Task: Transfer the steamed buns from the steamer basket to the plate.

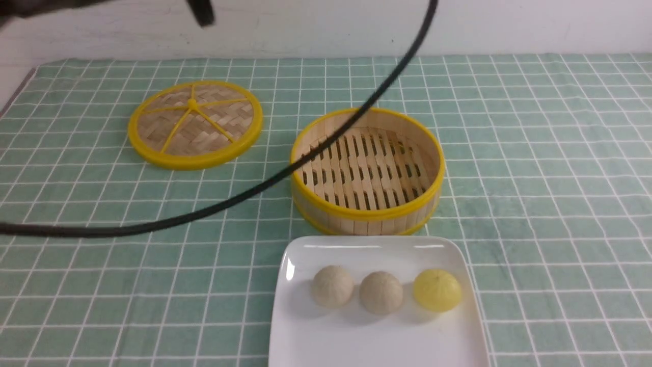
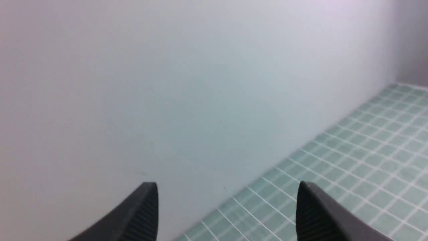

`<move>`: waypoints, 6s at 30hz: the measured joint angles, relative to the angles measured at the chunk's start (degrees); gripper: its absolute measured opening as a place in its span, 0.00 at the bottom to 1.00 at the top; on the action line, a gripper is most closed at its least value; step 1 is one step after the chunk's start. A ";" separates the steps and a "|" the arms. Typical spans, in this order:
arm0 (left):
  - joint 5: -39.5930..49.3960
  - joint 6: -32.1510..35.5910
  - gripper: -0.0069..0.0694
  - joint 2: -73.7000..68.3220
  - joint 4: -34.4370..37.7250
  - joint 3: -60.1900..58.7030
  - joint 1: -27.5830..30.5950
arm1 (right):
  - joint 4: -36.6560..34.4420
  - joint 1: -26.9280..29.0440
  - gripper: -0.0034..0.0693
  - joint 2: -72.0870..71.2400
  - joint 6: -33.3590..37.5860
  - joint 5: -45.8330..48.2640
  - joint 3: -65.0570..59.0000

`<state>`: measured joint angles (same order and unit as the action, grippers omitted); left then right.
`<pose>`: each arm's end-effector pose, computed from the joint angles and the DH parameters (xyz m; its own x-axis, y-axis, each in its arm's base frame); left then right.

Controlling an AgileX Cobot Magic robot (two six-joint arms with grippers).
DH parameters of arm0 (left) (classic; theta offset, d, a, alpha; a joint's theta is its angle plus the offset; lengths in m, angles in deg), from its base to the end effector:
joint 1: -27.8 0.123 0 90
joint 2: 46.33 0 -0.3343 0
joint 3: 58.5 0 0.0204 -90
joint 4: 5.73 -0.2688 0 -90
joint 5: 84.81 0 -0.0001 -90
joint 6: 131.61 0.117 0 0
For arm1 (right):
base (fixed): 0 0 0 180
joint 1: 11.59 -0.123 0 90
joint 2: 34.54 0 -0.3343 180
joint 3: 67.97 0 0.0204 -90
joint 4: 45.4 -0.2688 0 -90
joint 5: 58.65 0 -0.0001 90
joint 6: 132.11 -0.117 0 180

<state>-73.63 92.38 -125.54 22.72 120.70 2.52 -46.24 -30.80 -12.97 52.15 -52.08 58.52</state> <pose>0.2803 -0.1444 0.5183 0.1422 0.2363 -0.9612 0.4885 0.8279 0.2758 0.0560 0.0197 0.3517 0.1567 -0.0087 -0.9876 -0.3218 0.9449 -0.0594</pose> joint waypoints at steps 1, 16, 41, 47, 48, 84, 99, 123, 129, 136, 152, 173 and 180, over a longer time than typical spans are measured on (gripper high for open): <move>0.19 0.00 0.80 0.51 -0.12 0.00 0.26 | 0.00 0.00 0.62 0.00 0.00 0.01 0.08; 20.90 -24.80 0.79 29.03 -21.17 -12.93 27.42 | 2.02 0.00 0.61 0.00 0.00 2.47 0.77; 36.46 -38.84 0.77 54.55 -28.46 -37.85 27.59 | 3.84 0.00 0.61 0.00 0.00 16.12 0.77; 36.20 -38.84 0.77 55.29 -28.46 -42.92 27.59 | 4.93 0.00 0.61 0.00 0.00 16.94 0.77; 36.28 -38.84 0.77 55.29 -28.46 -43.06 27.59 | 4.93 0.00 0.61 0.00 0.00 16.94 0.77; 36.48 -38.84 0.77 55.29 -28.46 -45.45 27.59 | 13.37 1.98 0.03 -1.84 -6.93 21.72 0.71; 36.48 -38.84 0.76 55.29 -28.46 -45.45 27.59 | 12.00 21.28 0.04 -13.41 -13.89 7.58 -20.67; 36.49 -38.84 0.76 55.29 -28.46 -45.45 27.59 | 12.30 24.71 0.06 -15.51 -20.83 18.32 -25.10; 36.49 -38.84 0.76 55.29 -28.46 -45.45 27.59 | 12.93 24.71 0.07 -15.51 -20.98 16.67 -25.45; 36.49 -38.84 0.76 55.29 -28.46 -45.45 27.59 | 13.09 24.71 0.08 -15.51 -21.00 16.67 -25.45; 36.49 -38.84 0.76 55.29 -28.46 -45.45 27.59 | 13.09 24.71 0.11 -15.51 -21.00 16.61 -25.49; 34.51 -38.84 0.76 55.29 -29.01 -46.63 27.59 | 13.09 24.71 0.16 -15.51 -21.05 16.61 -25.49; 21.21 -38.84 0.76 55.74 -26.70 -58.27 27.59 | 13.09 24.71 0.17 -15.51 -21.05 16.61 -25.49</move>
<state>-52.42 53.54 -69.80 -3.97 62.43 30.11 -33.14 -6.09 -28.47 31.10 -35.47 33.03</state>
